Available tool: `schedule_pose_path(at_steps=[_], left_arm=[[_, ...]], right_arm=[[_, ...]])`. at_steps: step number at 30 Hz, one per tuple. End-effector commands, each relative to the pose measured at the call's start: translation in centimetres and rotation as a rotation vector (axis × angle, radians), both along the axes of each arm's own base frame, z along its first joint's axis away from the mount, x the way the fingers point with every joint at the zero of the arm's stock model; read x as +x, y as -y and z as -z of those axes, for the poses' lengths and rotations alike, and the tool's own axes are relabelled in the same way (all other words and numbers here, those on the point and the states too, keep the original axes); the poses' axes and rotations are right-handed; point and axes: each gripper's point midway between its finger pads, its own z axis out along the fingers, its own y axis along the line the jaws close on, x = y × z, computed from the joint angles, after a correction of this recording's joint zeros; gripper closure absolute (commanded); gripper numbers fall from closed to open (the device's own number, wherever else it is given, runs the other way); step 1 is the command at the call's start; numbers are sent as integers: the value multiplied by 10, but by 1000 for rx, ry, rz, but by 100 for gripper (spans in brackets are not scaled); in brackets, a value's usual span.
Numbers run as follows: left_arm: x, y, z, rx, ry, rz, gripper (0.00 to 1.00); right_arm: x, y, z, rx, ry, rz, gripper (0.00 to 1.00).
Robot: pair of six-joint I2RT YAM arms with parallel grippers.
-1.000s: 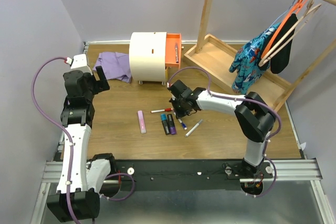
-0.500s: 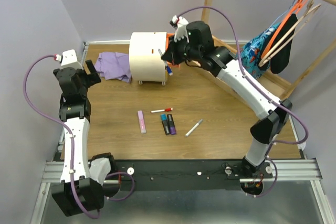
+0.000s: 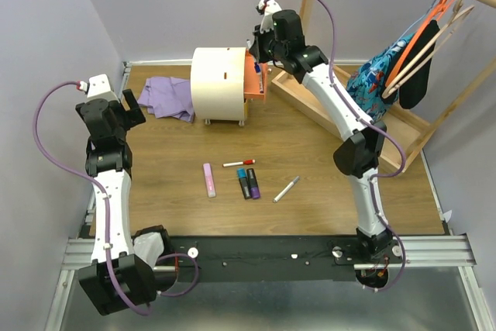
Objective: Sort the stationery into containers
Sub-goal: Place the pen in the drawer.
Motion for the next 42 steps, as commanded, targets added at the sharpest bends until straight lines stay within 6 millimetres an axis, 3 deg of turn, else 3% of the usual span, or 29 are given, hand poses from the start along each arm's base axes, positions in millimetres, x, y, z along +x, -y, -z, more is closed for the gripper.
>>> schedule_pose_path(at_steps=[1, 2, 4, 5, 8, 10, 13, 16, 17, 20, 21, 24, 25, 27, 28, 29, 32, 35, 39, 42], left_arm=[[1, -6, 2, 20, 6, -8, 1], [1, -7, 2, 20, 6, -9, 1], [0, -6, 4, 17, 5, -7, 1], [-1, -7, 5, 16, 3, -12, 1], [-8, -11, 10, 22, -9, -43, 1], [-15, -18, 17, 28, -22, -78, 1], [-23, -20, 26, 56, -52, -89, 1], [-22, -13, 39, 56, -95, -60, 1], [-20, -7, 42, 38, -103, -26, 1], [-14, -3, 39, 13, -80, 6, 1], [-13, -3, 40, 15, -75, 13, 1], [-10, -1, 29, 35, -24, 25, 1], [-9, 0, 26, 33, -14, 30, 1], [-9, 1, 22, 27, -1, 34, 1], [-7, 6, 21, 17, 7, 56, 1], [-8, 8, 21, 13, 6, 65, 1], [-7, 16, 20, 5, -1, 114, 1], [-7, 17, 20, 11, -20, 120, 1], [-11, 3, 21, 45, -30, 51, 1], [-13, -4, 29, 63, -32, 18, 1]], right_arm=[[28, 21, -8, -12, 76, 124, 99], [31, 25, -5, -15, 72, 133, 99], [34, 26, -1, -21, 69, 136, 89], [34, 26, -1, -22, 69, 139, 69], [26, 25, -10, -34, 78, 103, 48], [15, 29, -20, -62, 88, 84, 45], [-3, 36, -16, -153, 85, 41, 45], [-30, 40, -19, -225, 73, -64, 45], [-43, 43, -29, -230, 79, -100, 46], [-94, 38, -2, -313, -9, -307, 47], [-121, 47, 16, -350, -81, -354, 47], [-186, 61, 36, -384, -154, -534, 46], [-209, 67, 71, -429, -221, -625, 46], [-246, 79, 103, -491, -314, -740, 46], [-254, 83, 116, -535, -313, -788, 46], [-267, 91, 143, -581, -384, -799, 46], [-275, 94, 178, -608, -462, -823, 46], [-258, 77, 196, -588, -462, -759, 46], [-238, 40, 200, -577, -299, -772, 47], [-243, 11, 201, -570, -176, -866, 48]])
